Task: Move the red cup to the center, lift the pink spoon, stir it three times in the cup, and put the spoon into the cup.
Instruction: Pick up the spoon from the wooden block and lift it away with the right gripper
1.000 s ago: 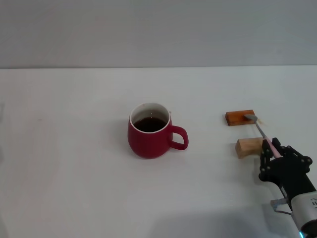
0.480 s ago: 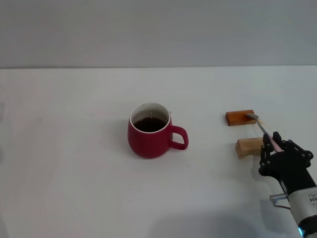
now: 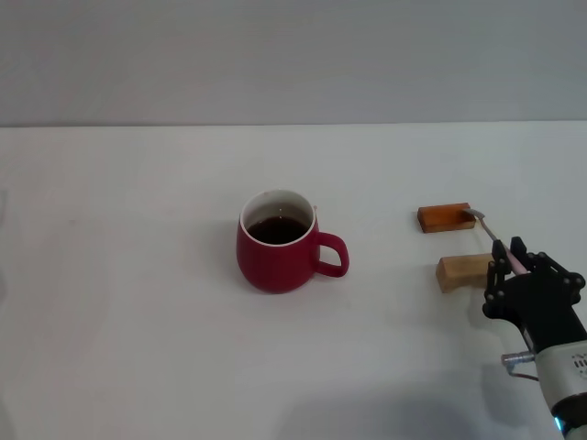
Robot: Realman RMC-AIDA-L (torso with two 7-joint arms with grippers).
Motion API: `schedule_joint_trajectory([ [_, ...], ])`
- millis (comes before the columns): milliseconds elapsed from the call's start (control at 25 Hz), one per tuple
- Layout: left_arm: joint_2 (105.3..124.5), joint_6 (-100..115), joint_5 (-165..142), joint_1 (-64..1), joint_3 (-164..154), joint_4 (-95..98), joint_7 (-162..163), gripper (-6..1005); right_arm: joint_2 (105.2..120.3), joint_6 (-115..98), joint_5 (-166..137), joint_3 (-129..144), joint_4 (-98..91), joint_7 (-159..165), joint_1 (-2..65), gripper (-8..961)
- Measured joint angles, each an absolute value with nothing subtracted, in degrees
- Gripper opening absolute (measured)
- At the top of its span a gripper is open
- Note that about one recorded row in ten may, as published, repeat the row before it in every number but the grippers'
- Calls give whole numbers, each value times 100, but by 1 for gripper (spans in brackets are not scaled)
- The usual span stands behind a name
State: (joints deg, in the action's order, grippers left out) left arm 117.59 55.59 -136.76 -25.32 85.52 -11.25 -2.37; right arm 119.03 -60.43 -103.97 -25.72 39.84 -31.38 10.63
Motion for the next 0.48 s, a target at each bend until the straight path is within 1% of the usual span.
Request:
schedule_joint_trajectory([
  [480,11760,5547,-13676,-2530,8560,-1125,-237,844,11892,-6170,-10397,-2794,4235,-3577,981,148],
])
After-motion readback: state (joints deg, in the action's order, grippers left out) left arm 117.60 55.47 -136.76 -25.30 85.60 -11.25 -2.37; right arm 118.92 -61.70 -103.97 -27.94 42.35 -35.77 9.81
